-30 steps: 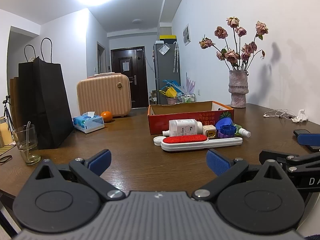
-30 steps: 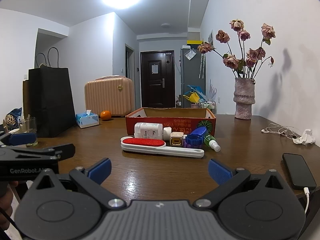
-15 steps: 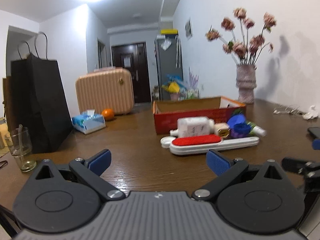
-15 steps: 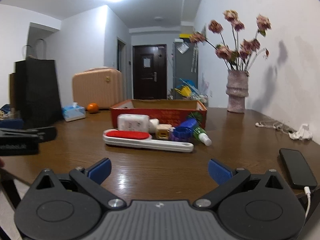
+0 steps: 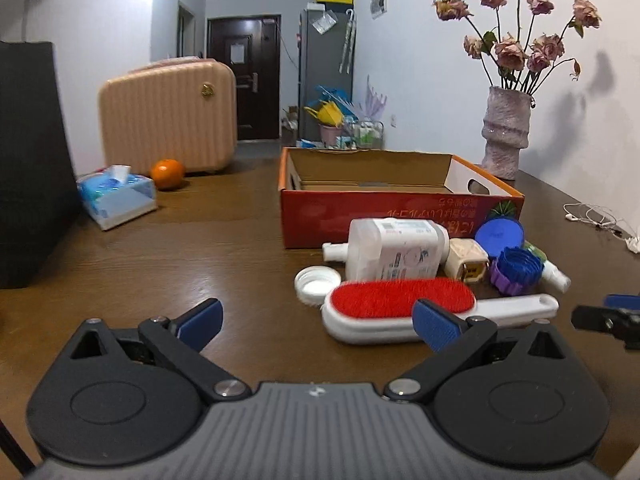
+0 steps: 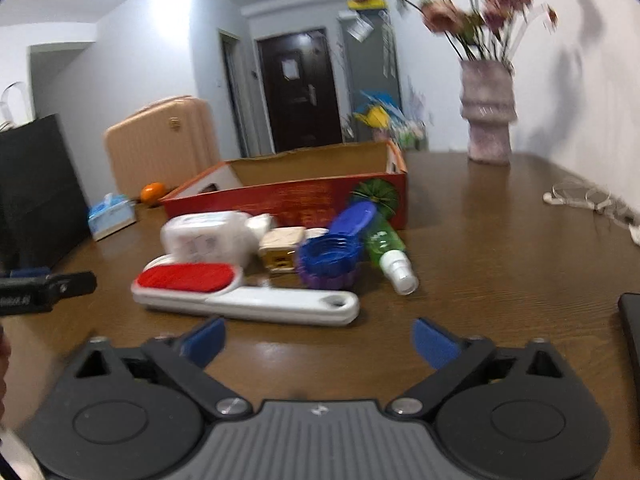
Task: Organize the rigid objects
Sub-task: 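Reach the left tool to the red lint brush and close on it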
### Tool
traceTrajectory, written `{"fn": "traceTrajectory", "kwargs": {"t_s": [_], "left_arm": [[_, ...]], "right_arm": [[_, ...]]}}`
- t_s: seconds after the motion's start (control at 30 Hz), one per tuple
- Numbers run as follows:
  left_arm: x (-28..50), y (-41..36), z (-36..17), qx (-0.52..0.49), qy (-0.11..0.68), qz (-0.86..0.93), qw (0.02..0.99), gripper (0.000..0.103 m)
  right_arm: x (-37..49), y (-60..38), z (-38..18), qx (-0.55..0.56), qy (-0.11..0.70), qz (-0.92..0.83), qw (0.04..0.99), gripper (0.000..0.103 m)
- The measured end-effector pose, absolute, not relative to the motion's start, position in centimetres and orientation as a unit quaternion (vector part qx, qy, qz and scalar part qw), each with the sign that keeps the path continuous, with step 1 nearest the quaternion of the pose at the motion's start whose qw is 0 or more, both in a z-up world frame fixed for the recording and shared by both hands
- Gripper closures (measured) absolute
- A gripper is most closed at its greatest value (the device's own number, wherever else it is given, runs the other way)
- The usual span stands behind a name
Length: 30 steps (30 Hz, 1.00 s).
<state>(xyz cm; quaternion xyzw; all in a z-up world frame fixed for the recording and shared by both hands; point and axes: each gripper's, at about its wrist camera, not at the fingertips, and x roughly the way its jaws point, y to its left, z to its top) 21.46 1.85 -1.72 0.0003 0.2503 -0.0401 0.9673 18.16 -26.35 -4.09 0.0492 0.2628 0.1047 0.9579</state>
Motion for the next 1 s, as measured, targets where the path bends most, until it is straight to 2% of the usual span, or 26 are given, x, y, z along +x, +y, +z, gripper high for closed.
{"fn": "traceTrajectory", "kwargs": {"t_s": [0.07, 0.23, 0.27, 0.3, 0.33, 0.4, 0.47, 0.53, 0.57, 0.63, 0.67, 0.7, 0.8, 1.0], "left_arm": [[23.1, 1.7, -2.0, -0.001, 0.257, -0.042, 0.966, 0.0], [25.7, 1.8, -2.9, -0.028, 0.279, -0.044, 0.959, 0.002], [26.2, 1.9, -3.1, -0.037, 0.289, -0.045, 0.956, 0.005], [26.6, 1.9, -3.3, -0.043, 0.3, -0.048, 0.952, 0.012], [27.1, 1.9, -3.4, -0.049, 0.317, -0.055, 0.946, 0.017], [27.8, 2.1, -3.7, -0.062, 0.343, -0.074, 0.934, 0.033], [28.1, 2.1, -3.7, -0.073, 0.348, -0.085, 0.931, 0.037], [28.1, 2.0, -3.6, -0.069, 0.349, -0.094, 0.93, 0.047], [28.0, 2.0, -3.5, -0.073, 0.351, -0.1, 0.928, 0.056], [27.5, 1.9, -3.2, -0.076, 0.355, -0.095, 0.927, 0.062], [27.1, 1.8, -3.1, -0.076, 0.355, -0.092, 0.927, 0.066], [26.6, 1.9, -3.0, -0.076, 0.357, -0.09, 0.927, 0.069], [24.6, 2.1, -2.8, -0.087, 0.368, -0.097, 0.92, 0.075], [20.2, 1.9, -2.9, -0.085, 0.374, -0.113, 0.917, 0.076]], "right_arm": [[20.2, -27.2, -4.0, 0.067, 0.279, 0.098, 0.953, 0.048], [24.3, -28.7, -4.6, 0.077, 0.304, 0.092, 0.945, 0.068], [25.0, -28.9, -4.9, 0.08, 0.311, 0.094, 0.942, 0.072], [25.4, -29.0, -5.2, 0.082, 0.316, 0.098, 0.94, 0.075], [25.8, -29.0, -5.4, 0.081, 0.322, 0.098, 0.938, 0.075], [26.4, -29.0, -5.9, 0.077, 0.328, 0.103, 0.936, 0.078], [26.8, -28.8, -6.2, 0.073, 0.332, 0.107, 0.934, 0.078], [26.9, -28.7, -6.3, 0.069, 0.33, 0.109, 0.935, 0.078], [27.0, -28.6, -6.3, 0.067, 0.329, 0.108, 0.936, 0.078], [27.1, -28.8, -6.4, 0.068, 0.325, 0.109, 0.937, 0.083], [27.2, -28.8, -6.4, 0.069, 0.325, 0.11, 0.937, 0.09], [27.3, -28.8, -6.4, 0.068, 0.325, 0.112, 0.936, 0.093], [26.9, -28.6, -6.3, 0.067, 0.323, 0.122, 0.936, 0.093], [23.4, -28.5, -6.5, 0.073, 0.307, 0.13, 0.94, 0.093]]}}
